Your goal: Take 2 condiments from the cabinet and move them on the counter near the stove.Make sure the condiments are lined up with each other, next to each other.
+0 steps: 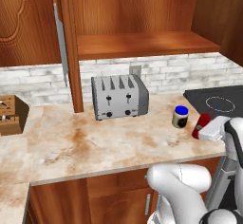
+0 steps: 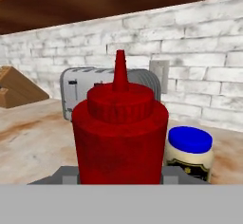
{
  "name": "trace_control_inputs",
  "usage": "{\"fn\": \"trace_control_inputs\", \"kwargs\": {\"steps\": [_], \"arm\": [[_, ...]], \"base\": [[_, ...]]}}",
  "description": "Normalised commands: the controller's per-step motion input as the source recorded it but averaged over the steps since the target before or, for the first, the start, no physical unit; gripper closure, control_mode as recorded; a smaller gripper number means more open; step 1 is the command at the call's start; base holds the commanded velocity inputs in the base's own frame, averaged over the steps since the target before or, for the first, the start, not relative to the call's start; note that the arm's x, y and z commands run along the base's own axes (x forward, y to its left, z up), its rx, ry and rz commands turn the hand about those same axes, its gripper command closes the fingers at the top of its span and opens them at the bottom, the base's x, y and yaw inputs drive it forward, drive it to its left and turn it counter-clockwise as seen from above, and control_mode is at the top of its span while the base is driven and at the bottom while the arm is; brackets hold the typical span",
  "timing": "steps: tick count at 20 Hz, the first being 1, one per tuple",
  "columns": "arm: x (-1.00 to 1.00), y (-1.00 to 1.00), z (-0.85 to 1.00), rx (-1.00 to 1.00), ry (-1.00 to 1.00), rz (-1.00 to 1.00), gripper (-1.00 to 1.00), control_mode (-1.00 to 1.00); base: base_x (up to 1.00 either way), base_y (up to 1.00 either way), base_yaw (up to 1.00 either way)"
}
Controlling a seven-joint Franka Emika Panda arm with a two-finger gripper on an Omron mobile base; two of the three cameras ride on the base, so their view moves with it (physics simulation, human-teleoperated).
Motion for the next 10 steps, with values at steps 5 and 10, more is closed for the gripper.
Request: {"fn": "trace_control_inputs", "kwargs": {"steps": [5, 10], "arm": [[0.23, 0.0, -0.18, 0.0, 0.0, 0.0, 1.0, -1.0], [0.29, 0.0, -0.21, 0.0, 0.0, 0.0, 1.0, -1.0]], "base": [[0.0, 0.0, 0.0], [0.0, 0.0, 0.0]]}}
